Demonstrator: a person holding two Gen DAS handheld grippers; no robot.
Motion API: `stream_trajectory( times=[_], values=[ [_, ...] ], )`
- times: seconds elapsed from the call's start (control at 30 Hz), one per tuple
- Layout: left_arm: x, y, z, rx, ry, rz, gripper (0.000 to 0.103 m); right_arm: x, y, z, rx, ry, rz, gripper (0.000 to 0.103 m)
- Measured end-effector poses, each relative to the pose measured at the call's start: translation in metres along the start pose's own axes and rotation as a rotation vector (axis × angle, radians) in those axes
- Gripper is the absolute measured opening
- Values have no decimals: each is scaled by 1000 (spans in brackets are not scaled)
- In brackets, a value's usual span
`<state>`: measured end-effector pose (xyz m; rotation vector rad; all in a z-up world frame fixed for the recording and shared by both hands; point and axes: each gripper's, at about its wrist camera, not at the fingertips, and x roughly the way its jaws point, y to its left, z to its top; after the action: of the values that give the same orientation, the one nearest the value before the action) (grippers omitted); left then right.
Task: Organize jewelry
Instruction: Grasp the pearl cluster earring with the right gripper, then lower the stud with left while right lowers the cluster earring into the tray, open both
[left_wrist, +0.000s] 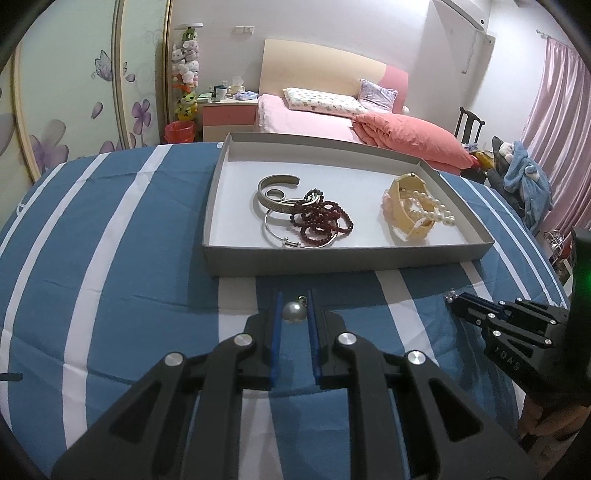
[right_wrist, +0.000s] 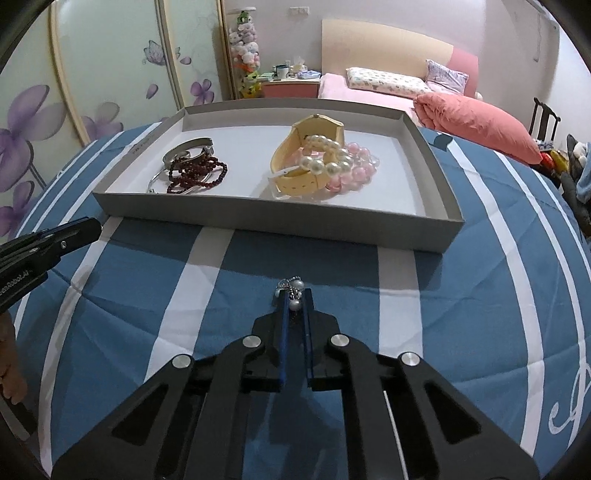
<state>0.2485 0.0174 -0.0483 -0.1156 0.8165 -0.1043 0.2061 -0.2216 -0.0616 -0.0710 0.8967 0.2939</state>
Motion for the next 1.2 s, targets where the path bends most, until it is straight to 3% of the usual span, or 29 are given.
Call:
stream_trajectory(
  times=[0.37,0.67,0.9,1.2],
  values=[
    [-16,-2,-2,-6,-36,-17,14,-72,-19,2,92,-268,77,8],
    [-46,-10,9,14,-150,-29,14,-110,-15,25,88,-418,97,8],
    [-63,-17,18,32,-241,-38,14,-121,-11,39,69,-486,108,8],
    [-63,-26,33,49,-289,-41,14,-122,-9,60,67,-545,111,8]
  ],
)
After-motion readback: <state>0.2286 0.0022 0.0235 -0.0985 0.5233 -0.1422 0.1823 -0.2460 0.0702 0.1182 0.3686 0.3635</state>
